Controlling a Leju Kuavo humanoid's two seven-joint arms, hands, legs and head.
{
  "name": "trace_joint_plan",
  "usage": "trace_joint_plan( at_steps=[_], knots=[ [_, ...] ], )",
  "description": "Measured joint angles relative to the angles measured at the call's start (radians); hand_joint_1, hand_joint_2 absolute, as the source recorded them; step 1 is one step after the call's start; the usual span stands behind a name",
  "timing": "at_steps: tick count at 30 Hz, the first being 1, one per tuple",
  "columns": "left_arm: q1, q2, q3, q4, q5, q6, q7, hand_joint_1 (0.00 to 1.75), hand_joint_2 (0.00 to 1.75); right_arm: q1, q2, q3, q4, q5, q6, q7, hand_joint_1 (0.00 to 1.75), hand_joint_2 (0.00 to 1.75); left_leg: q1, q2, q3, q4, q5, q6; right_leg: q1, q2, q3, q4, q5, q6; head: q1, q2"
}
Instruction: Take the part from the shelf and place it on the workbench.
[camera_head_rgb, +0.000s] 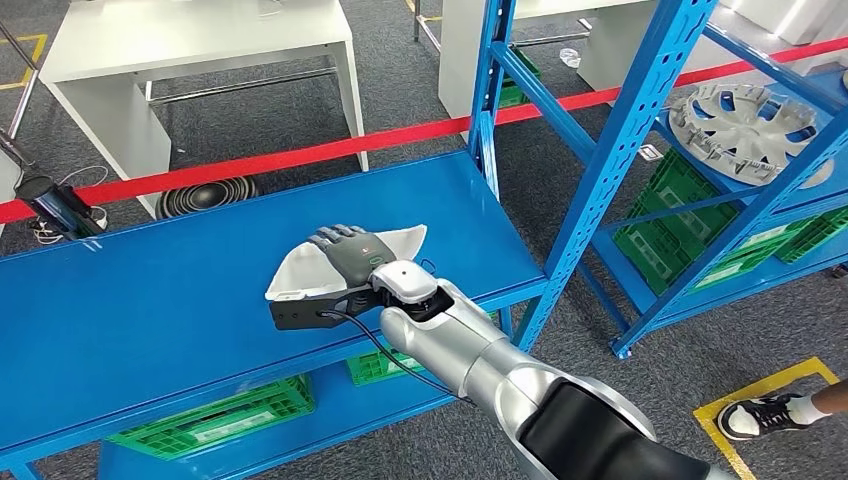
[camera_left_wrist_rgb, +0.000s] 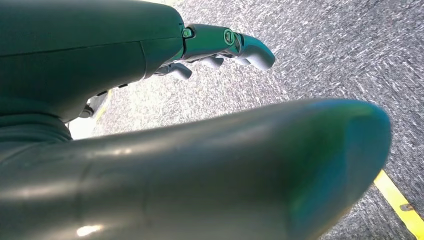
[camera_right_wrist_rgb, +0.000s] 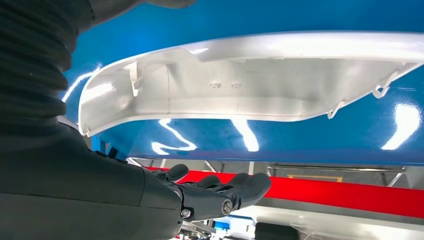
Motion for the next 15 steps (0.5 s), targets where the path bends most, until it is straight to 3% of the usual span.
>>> trace_joint_plan(
  at_steps=[15],
  knots=[
    [0.0,-0.001,-0.014,0.0,-0.009,-0.008,0.0,0.0,0.0,-0.028,0.012,-0.036,0.03,0.015,0.007,0.015,0.0,1.75,0.0,0.0,0.0,0.0,0.0,0.0,0.0,0.0,0.0,0.0,0.0,0.0,0.0,0.0]
  ],
)
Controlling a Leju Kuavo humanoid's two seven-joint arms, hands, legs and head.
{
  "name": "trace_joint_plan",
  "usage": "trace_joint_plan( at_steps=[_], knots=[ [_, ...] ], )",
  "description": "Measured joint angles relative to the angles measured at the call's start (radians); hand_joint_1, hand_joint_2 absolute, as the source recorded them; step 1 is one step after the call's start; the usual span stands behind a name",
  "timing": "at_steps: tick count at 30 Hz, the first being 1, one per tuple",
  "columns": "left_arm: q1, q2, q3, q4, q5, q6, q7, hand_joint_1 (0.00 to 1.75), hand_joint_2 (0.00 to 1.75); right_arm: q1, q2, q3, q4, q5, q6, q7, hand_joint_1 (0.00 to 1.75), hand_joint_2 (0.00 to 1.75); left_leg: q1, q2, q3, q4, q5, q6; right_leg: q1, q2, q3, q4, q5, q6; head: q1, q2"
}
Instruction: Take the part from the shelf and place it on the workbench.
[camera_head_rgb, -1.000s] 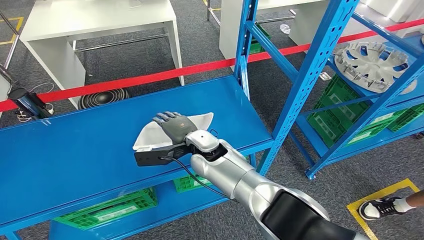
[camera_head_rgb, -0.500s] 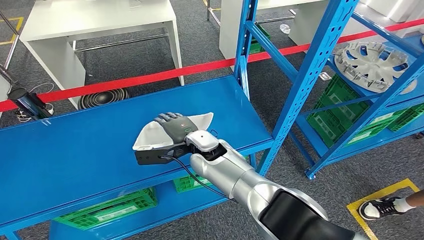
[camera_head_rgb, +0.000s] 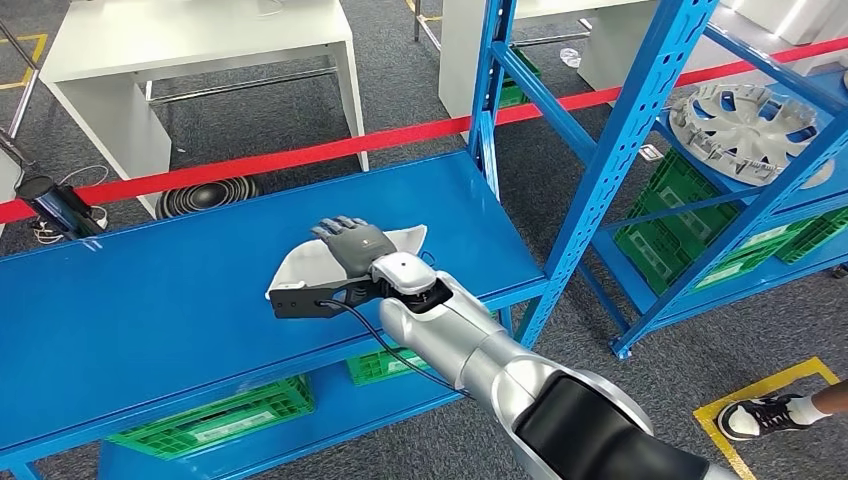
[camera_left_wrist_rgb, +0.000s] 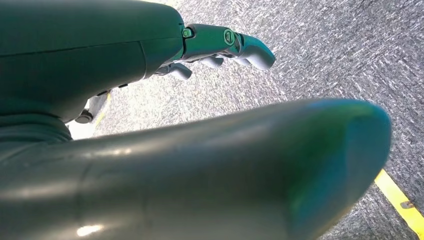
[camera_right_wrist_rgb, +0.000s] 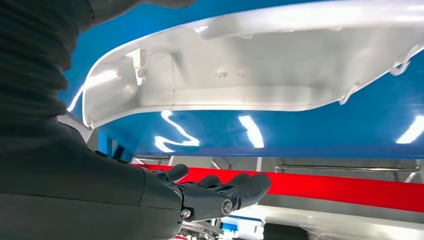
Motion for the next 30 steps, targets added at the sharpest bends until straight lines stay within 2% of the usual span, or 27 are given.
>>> trace_joint_plan(
  at_steps=[6,7,10,11,30],
  knots=[
    [0.0,0.0,-0.001,0.0,-0.001,-0.002,-0.002,0.0,0.0,-0.004,0.0,-0.017,0.018,-0.001,0.002,0.006,0.0,1.75,0.0,0.0,0.0,0.0,0.0,0.0,0.0,0.0,0.0,0.0,0.0,0.0,0.0,0.0],
    [0.0,0.0,-0.001,0.0,-0.002,-0.002,-0.003,0.0,0.0,-0.004,0.0,-0.019,0.021,-0.003,0.002,0.008,0.14,1.75,0.0,0.0,0.0,0.0,0.0,0.0,0.0,0.0,0.0,0.0,0.0,0.0,0.0,0.0],
    [0.0,0.0,-0.008,0.0,-0.011,-0.003,-0.005,0.0,0.0,-0.003,-0.001,-0.033,0.03,-0.017,0.003,0.02,1.45,1.75,0.0,0.0,0.0,0.0,0.0,0.0,0.0,0.0,0.0,0.0,0.0,0.0,0.0,0.0],
    [-0.001,0.0,-0.012,0.0,-0.015,-0.004,-0.005,0.0,0.0,-0.002,-0.002,-0.038,0.033,-0.022,0.004,0.023,1.75,1.75,0.0,0.0,0.0,0.0,0.0,0.0,0.0,0.0,0.0,0.0,0.0,0.0,0.0,0.0],
    [-0.016,-0.002,-0.049,-0.003,-0.02,-0.021,-0.005,0.0,0.0,0.024,-0.008,-0.123,0.068,-0.059,0.036,0.013,1.75,1.75,0.0,0.0,0.0,0.0,0.0,0.0,0.0,0.0,0.0,0.0,0.0,0.0,0.0,0.0]
  ],
)
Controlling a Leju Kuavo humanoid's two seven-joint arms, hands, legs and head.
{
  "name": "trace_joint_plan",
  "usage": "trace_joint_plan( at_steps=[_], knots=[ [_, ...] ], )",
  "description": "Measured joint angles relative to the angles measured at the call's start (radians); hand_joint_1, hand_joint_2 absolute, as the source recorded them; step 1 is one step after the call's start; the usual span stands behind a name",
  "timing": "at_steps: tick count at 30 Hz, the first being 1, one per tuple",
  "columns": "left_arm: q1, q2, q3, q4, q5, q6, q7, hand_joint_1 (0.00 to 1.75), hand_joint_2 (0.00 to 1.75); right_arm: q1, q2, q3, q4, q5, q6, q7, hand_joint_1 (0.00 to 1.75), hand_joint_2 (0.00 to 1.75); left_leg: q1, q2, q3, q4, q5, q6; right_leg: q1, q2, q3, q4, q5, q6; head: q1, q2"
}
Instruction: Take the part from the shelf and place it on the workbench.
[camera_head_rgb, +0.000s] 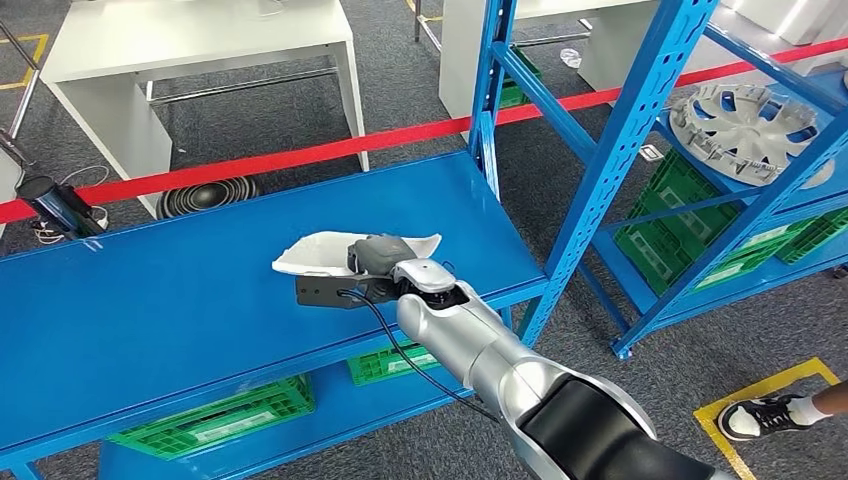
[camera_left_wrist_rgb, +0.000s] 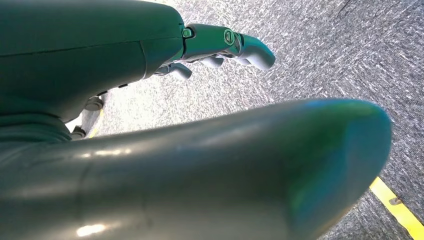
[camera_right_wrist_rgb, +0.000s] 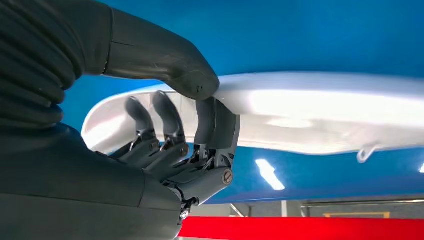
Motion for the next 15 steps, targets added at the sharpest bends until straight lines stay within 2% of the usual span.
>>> trace_joint_plan(
  at_steps=[12,15],
  knots=[
    [0.001,0.002,0.0,0.0,0.003,0.0,0.0,0.0,0.0,0.004,-0.001,-0.018,0.005,-0.002,-0.003,-0.008,1.75,1.75,0.0,0.0,0.001,0.0,0.0,0.0,0.0,0.0,0.001,0.0,0.0,0.0,0.0,0.0],
    [0.001,0.002,0.0,0.0,0.009,0.0,-0.006,0.0,1.31,0.004,-0.001,-0.018,0.006,-0.001,-0.002,-0.01,1.75,1.75,0.0,0.0,0.001,0.0,0.0,0.0,0.0,0.0,0.001,0.0,0.0,0.0,0.0,0.0]
  ],
)
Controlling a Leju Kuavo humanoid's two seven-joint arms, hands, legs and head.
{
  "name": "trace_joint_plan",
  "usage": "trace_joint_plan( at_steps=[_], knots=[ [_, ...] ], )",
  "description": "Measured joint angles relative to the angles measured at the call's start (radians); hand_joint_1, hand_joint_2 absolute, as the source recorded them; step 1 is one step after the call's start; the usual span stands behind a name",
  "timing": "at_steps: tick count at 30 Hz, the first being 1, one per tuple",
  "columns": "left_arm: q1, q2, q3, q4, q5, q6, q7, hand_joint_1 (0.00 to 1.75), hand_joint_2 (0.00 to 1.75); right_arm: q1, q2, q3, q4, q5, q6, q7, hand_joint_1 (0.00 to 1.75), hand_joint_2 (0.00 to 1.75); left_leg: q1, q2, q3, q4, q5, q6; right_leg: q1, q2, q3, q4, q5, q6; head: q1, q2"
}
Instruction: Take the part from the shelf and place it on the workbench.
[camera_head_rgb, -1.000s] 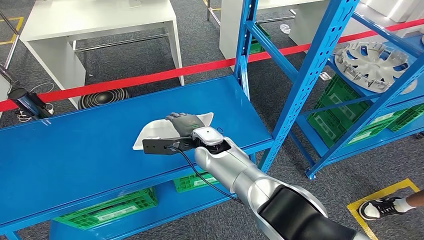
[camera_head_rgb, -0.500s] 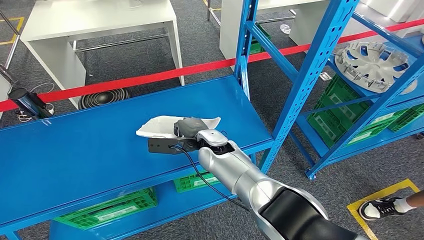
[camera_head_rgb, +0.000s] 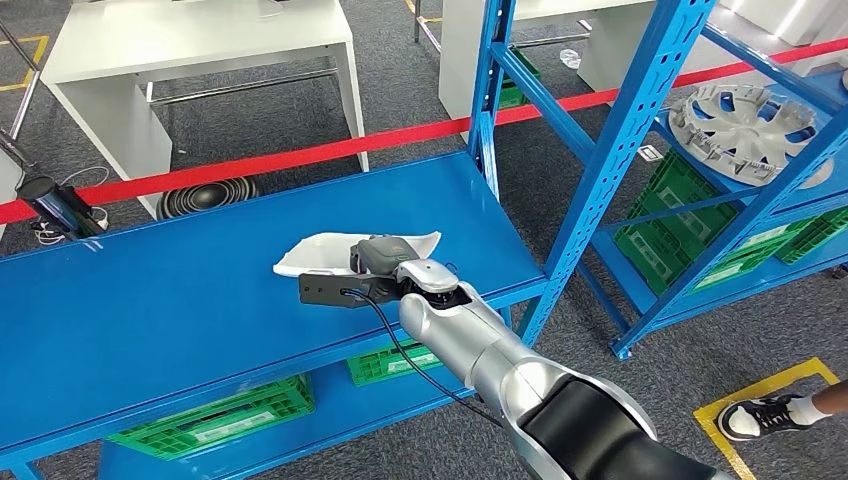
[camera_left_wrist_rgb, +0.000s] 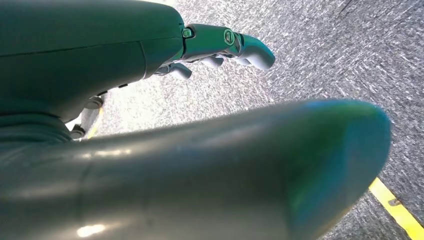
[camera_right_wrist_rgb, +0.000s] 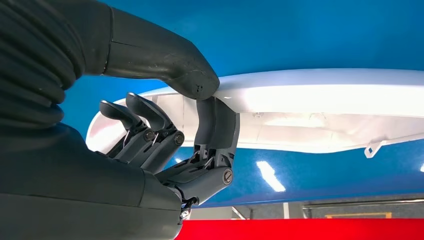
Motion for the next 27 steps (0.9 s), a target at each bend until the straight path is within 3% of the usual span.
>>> trace_joint_plan(
  at_steps=[1,10,16,20,27],
  knots=[
    [0.0,0.0,0.0,0.0,0.003,0.0,-0.005,0.0,1.75,0.0,0.0,-0.002,0.0,0.0,0.0,-0.001,1.75,1.75,0.0,0.0,0.0,0.0,0.0,0.0,0.0,0.0,0.0,0.0,0.0,0.0,0.0,0.0],
    [0.001,0.0,0.001,0.0,0.047,0.004,-0.039,0.0,1.75,-0.001,0.0,-0.021,0.001,0.003,0.002,-0.009,1.75,1.75,0.0,0.0,0.0,0.0,0.0,0.0,0.0,0.0,0.001,0.0,0.0,0.0,0.0,0.0],
    [0.005,0.0,0.001,0.0,0.045,0.013,-0.026,0.0,1.75,-0.007,0.004,-0.048,-0.01,-0.005,-0.059,-0.098,1.75,1.75,0.0,0.0,0.0,0.0,0.0,0.0,0.0,0.0,0.001,0.001,0.0,0.0,0.0,0.0],
    [0.01,0.0,0.001,0.0,0.049,0.017,-0.019,0.0,1.75,-0.013,0.024,-0.057,-0.094,0.0,-0.096,-0.17,1.75,1.75,0.0,0.0,0.0,0.0,0.0,0.0,0.0,0.0,0.0,0.001,0.0,0.0,0.0,0.0],
    [0.014,0.0,0.001,0.0,0.051,0.017,-0.02,0.0,1.75,-0.014,0.038,-0.058,-0.249,0.008,-0.093,-0.185,1.75,1.75,0.0,-0.001,0.0,-0.001,0.0,-0.001,0.0,-0.001,0.0,0.001,-0.001,-0.002,0.0,0.0]
  ],
)
